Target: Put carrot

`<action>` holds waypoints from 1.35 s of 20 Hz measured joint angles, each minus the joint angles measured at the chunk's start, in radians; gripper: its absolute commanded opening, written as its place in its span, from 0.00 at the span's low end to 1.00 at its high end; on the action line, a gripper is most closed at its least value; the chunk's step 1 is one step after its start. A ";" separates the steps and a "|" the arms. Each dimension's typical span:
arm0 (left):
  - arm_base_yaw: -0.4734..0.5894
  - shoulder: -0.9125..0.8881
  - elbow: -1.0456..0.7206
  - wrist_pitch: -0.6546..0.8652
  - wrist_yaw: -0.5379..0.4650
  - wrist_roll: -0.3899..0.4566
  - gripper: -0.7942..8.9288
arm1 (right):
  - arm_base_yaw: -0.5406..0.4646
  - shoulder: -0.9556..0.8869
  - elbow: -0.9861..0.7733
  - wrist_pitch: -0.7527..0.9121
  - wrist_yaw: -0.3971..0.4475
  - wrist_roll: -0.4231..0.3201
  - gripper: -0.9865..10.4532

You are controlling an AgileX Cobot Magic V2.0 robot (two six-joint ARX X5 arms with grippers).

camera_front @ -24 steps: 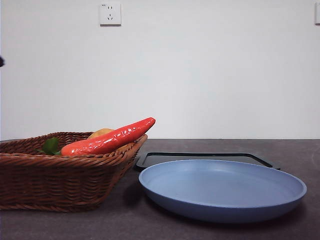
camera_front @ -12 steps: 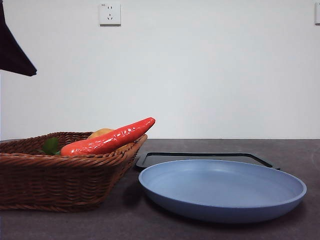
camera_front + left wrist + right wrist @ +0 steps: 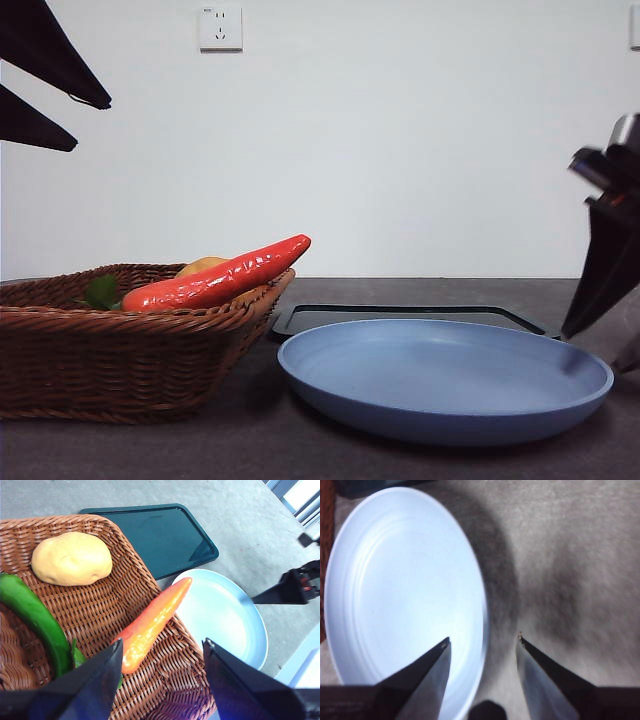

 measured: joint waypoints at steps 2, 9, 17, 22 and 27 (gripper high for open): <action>0.000 0.000 0.000 0.000 0.000 -0.002 0.37 | 0.016 0.045 0.000 0.052 0.000 0.024 0.22; 0.000 0.000 0.000 -0.002 0.000 0.008 0.37 | 0.031 0.105 0.001 0.080 0.001 0.086 0.09; -0.080 0.117 0.120 -0.106 -0.063 0.123 0.40 | 0.020 -0.059 0.001 -0.043 0.010 0.087 0.09; -0.223 0.294 0.266 -0.169 -0.323 0.289 0.42 | -0.053 -0.209 0.001 -0.128 0.011 0.069 0.09; -0.317 0.459 0.312 -0.167 -0.388 0.481 0.41 | -0.131 -0.344 0.001 -0.181 0.010 0.048 0.09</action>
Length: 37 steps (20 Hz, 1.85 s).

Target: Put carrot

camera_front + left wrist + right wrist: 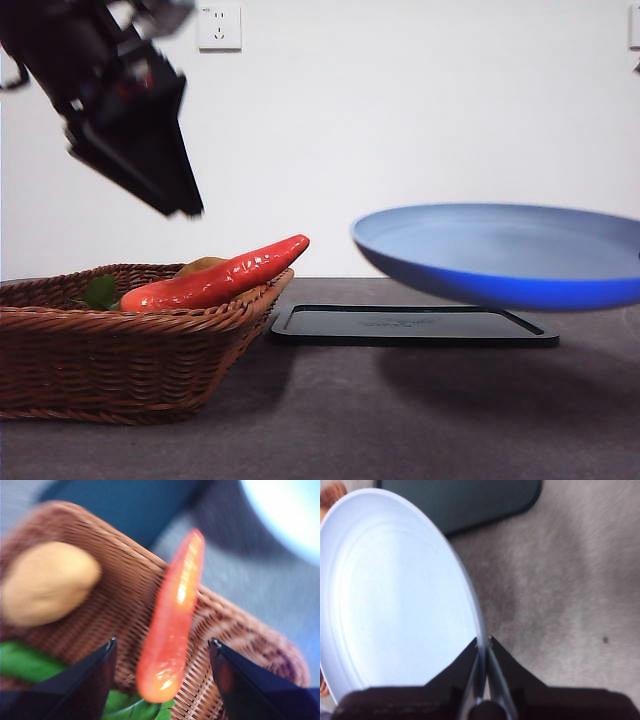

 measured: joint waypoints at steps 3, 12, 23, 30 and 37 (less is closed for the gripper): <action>-0.006 0.097 0.012 0.010 0.000 0.047 0.41 | -0.037 -0.049 0.000 -0.016 -0.001 -0.003 0.09; -0.006 0.236 0.016 0.087 0.047 0.074 0.23 | -0.051 -0.069 0.000 -0.030 -0.004 -0.022 0.09; -0.006 0.105 0.200 -0.093 0.048 0.066 0.13 | -0.051 -0.069 0.000 -0.030 -0.003 -0.022 0.09; -0.216 0.045 0.356 -0.011 0.303 -0.205 0.13 | 0.001 -0.069 0.000 -0.046 -0.003 -0.006 0.09; -0.376 0.200 0.356 -0.040 0.110 -0.467 0.14 | 0.085 -0.069 0.000 -0.069 0.000 0.002 0.09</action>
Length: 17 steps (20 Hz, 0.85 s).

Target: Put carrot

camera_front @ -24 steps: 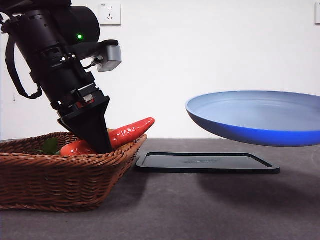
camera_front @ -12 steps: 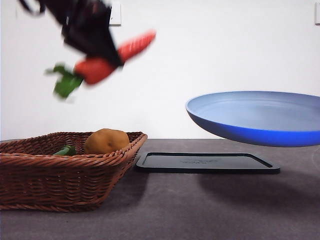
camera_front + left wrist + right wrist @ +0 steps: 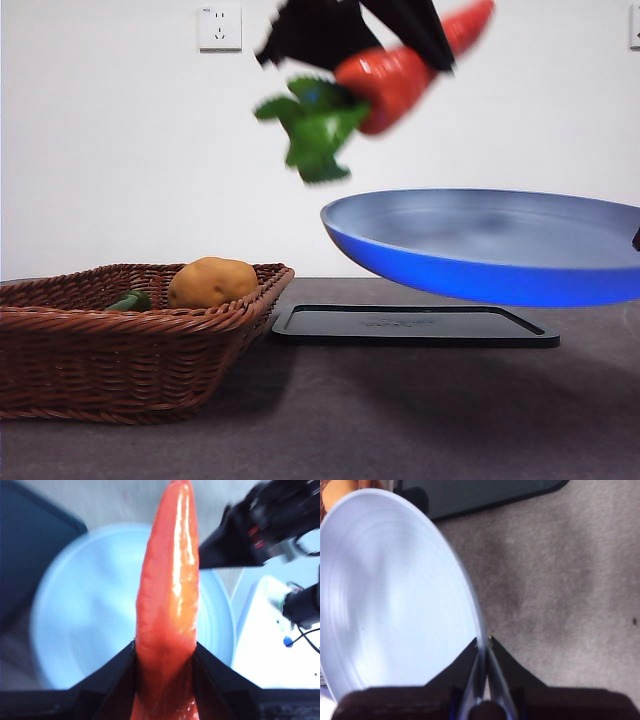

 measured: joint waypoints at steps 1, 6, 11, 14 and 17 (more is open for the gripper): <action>-0.006 0.023 0.000 -0.006 -0.002 -0.016 0.18 | 0.008 0.000 0.000 -0.002 0.000 0.003 0.09; -0.029 0.111 0.000 -0.037 -0.004 -0.038 0.23 | 0.059 0.015 0.000 -0.013 0.001 0.011 0.09; -0.047 0.137 0.000 -0.064 -0.004 -0.043 0.35 | 0.097 0.016 0.000 -0.019 0.002 0.024 0.09; -0.053 0.137 0.000 -0.064 -0.003 -0.043 0.36 | 0.097 0.016 0.000 -0.024 0.002 0.027 0.09; -0.053 0.122 0.000 -0.074 -0.003 -0.043 0.36 | 0.097 0.016 0.000 -0.051 0.003 0.027 0.09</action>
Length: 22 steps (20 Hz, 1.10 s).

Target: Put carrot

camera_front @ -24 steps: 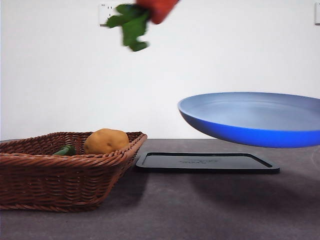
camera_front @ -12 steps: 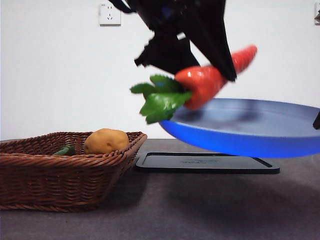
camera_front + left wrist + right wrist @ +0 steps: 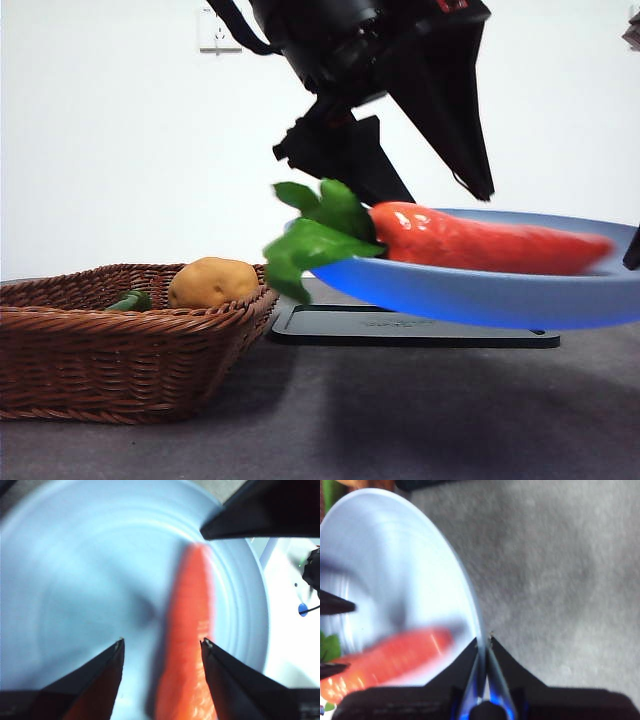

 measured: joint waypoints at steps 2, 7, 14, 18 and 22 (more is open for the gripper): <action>0.000 -0.054 0.000 -0.026 -0.001 0.000 0.36 | 0.000 0.002 0.000 -0.010 0.006 0.000 0.09; 0.000 -0.284 0.000 -0.103 -0.107 0.001 0.36 | -0.015 0.090 0.012 -0.009 0.050 -0.001 0.09; 0.004 -0.646 0.000 -0.264 -0.473 0.000 0.36 | -0.090 0.404 0.210 0.072 0.048 -0.048 0.09; 0.005 -0.801 0.000 -0.340 -0.628 0.000 0.36 | -0.116 0.669 0.459 0.107 0.047 -0.062 0.09; 0.005 -0.846 0.000 -0.388 -0.686 0.000 0.36 | -0.129 0.927 0.695 0.114 0.047 -0.044 0.09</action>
